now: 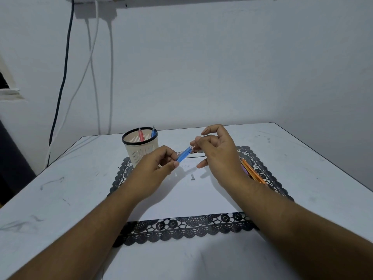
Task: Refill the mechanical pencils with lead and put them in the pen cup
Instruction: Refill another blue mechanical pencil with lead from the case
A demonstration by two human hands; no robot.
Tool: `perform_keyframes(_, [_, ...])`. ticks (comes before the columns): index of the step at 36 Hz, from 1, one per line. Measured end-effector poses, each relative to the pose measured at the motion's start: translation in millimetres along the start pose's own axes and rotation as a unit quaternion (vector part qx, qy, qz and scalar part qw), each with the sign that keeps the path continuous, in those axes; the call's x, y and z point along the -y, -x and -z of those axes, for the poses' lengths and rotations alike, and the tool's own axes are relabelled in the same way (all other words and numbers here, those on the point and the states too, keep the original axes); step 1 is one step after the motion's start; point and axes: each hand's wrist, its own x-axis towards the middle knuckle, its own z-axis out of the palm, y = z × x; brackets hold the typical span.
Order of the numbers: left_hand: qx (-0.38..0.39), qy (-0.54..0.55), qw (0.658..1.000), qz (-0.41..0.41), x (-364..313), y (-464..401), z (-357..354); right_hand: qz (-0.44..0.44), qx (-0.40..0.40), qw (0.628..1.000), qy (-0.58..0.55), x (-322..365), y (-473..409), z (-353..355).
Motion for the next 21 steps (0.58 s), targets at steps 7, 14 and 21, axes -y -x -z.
perform_keyframes(7, [0.002, 0.017, 1.000, 0.005, -0.8, 0.5, -0.4, 0.006, -0.016, 1.000, 0.021, -8.1, -2.2, -2.7])
perform_keyframes(14, [0.012, 0.080, 0.997, 0.019, -6.1, 1.0, -3.2, -0.017, 0.034, 0.999, 0.013, -8.2, -2.7, -0.9])
perform_keyframes(21, [-0.013, 0.126, 0.991, 0.029, -8.7, -0.2, -1.2, -0.022, 0.062, 0.998, 0.010, -6.3, -6.9, 4.6])
